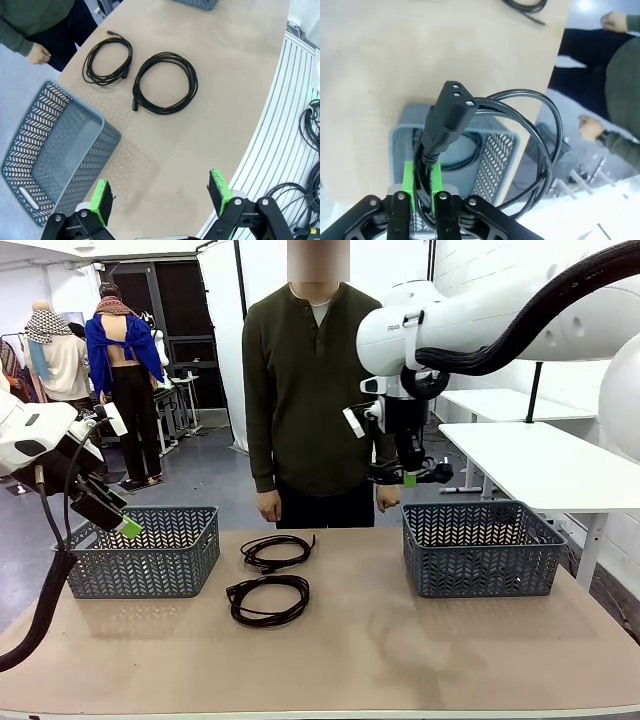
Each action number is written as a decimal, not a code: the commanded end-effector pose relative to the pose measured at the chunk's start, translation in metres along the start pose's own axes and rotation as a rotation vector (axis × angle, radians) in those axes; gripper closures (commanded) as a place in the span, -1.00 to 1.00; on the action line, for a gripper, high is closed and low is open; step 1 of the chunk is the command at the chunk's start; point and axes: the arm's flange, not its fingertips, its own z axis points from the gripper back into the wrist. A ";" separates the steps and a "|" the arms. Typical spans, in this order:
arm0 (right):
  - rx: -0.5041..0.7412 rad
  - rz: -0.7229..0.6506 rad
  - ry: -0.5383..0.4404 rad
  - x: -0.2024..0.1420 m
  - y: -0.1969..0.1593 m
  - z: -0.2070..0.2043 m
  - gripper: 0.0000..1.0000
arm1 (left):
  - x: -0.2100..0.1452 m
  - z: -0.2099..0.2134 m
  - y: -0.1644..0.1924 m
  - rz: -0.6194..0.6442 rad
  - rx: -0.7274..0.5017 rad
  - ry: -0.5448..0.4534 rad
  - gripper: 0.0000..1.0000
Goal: Organize the cables according to human instructions.
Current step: Pick up a bundle of cables and place it in the basket indicated by the human.
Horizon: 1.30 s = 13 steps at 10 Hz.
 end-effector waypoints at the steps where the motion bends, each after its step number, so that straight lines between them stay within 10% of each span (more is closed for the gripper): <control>1: -0.020 -0.007 -0.020 -0.025 0.018 -0.004 1.00 | -0.002 -0.002 0.002 -0.004 -0.002 -0.025 -1.00; 13: -0.085 -0.058 -0.052 -0.122 0.030 -0.071 1.00 | -0.002 -0.002 0.002 -0.004 -0.002 -0.025 -1.00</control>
